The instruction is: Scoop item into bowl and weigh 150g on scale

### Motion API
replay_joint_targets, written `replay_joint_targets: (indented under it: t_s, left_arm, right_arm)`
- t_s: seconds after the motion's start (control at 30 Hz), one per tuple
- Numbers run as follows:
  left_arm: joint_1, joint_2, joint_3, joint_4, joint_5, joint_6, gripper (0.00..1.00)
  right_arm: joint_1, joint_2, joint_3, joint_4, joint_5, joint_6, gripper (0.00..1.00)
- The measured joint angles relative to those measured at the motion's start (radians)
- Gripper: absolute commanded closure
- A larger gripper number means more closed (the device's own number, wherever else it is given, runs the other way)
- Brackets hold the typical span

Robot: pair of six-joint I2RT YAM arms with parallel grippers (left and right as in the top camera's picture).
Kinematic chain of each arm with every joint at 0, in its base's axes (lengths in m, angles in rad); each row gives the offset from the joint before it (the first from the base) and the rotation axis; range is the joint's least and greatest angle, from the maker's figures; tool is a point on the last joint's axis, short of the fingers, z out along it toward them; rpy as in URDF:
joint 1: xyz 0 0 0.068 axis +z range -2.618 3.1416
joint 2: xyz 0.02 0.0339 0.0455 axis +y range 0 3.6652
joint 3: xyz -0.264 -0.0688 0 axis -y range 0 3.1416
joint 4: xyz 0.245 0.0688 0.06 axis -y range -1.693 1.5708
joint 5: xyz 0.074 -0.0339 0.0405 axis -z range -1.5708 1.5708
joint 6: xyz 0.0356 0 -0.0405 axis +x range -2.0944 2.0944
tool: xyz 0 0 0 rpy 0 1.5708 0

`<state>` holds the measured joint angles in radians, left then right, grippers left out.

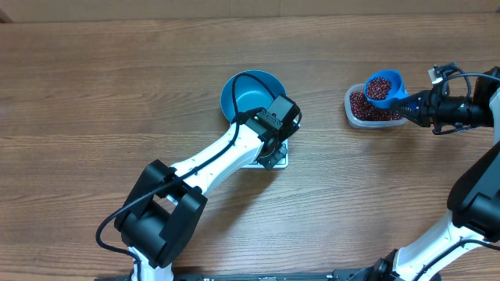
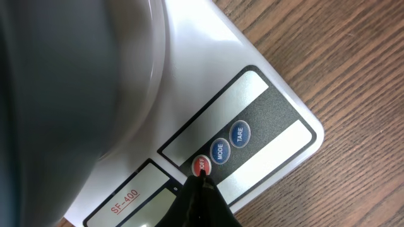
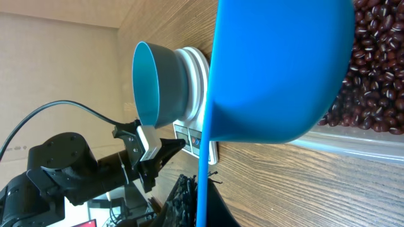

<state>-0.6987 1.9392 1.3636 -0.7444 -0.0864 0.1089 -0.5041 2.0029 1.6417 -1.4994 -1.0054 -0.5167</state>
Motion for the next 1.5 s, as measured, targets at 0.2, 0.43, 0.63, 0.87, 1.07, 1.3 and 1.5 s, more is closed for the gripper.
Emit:
replay_joint_targets:
  t_s: [0.2, 0.43, 0.63, 0.87, 1.07, 1.3, 1.5]
  left_arm:
    - [0.0, 0.0, 0.0, 0.0, 0.0, 0.0, 0.96]
    - [0.0, 0.0, -0.01, 0.02, 0.0, 0.0, 0.96]
    - [0.0, 0.0, -0.016, 0.021, 0.0, 0.0, 0.96]
    - [0.0, 0.0, -0.016, 0.041, 0.0, 0.0, 0.96]
    - [0.0, 0.0, -0.016, 0.037, 0.0, 0.0, 0.96]
    - [0.0, 0.0, -0.017, 0.034, 0.0, 0.0, 0.96]
    - [0.0, 0.0, -0.025, 0.034, 0.0, 0.0, 0.96]
  right_arm:
    - [0.0, 0.0, 0.0, 0.003, 0.0, 0.0, 0.96]
    - [0.0, 0.0, 0.0, 0.004, 0.0, 0.0, 0.96]
    - [0.0, 0.0, 0.0, 0.01, 0.0, 0.0, 0.96]
    - [0.0, 0.0, 0.0, 0.014, 0.0, 0.0, 0.96]
    - [0.0, 0.0, 0.0, 0.019, 0.0, 0.001, 0.96]
    - [0.0, 0.0, 0.0, 0.023, 0.0, 0.0, 0.96]
    - [0.0, 0.0, 0.0, 0.023, 0.0, 0.0, 0.96]
